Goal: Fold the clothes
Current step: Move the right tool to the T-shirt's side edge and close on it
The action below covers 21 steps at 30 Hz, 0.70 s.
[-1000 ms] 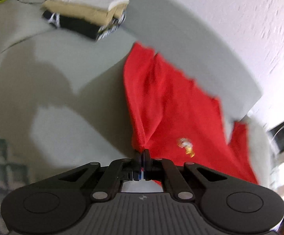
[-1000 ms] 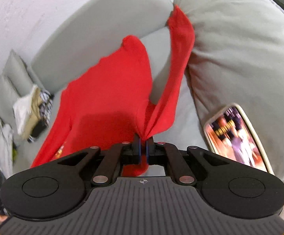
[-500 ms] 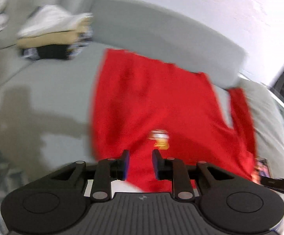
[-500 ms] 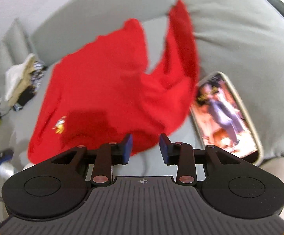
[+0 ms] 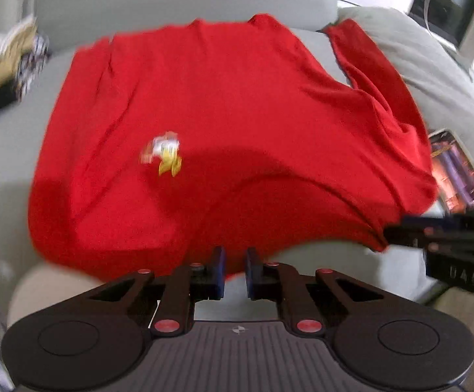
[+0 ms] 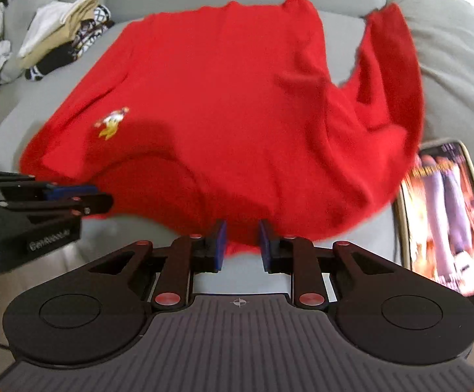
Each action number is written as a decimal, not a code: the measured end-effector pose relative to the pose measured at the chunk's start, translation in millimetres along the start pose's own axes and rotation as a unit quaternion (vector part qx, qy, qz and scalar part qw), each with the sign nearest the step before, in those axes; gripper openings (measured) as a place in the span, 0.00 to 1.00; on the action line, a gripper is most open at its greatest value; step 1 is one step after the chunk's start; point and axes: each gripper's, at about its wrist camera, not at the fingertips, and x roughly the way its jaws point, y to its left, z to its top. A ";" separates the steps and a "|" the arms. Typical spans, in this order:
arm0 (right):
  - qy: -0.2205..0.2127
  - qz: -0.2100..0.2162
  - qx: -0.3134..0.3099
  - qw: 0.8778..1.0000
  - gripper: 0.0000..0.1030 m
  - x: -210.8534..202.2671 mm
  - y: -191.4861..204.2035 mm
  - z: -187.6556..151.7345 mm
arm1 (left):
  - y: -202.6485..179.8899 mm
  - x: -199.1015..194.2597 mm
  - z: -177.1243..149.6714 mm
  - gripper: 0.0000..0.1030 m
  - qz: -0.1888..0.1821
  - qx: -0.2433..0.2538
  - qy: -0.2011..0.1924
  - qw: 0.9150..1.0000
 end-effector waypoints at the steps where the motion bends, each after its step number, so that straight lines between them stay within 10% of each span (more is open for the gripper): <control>1: 0.017 0.007 0.009 1.000 0.26 -1.5 -3.5 -3.1 | 3.3 -2.1 -1.1 0.10 -0.006 -0.008 0.006 1.000; 4: 0.045 0.039 0.054 0.997 0.26 -12.9 -19.7 -6.3 | 9.2 -13.9 -2.2 0.14 -0.028 -0.039 0.016 0.999; 10: -0.091 0.038 0.117 0.988 0.52 -83.5 -74.0 31.5 | 17.5 -48.2 27.4 0.38 -0.032 -0.067 -0.051 0.996; 17: -0.321 -0.114 0.222 0.914 0.70 -79.9 -143.5 45.3 | 7.6 -44.2 53.9 0.39 -0.060 -0.089 -0.110 0.988; 21: -0.309 -0.217 0.217 0.900 0.70 -35.3 -154.6 59.4 | -5.4 -37.5 70.8 0.41 -0.070 -0.078 -0.145 0.984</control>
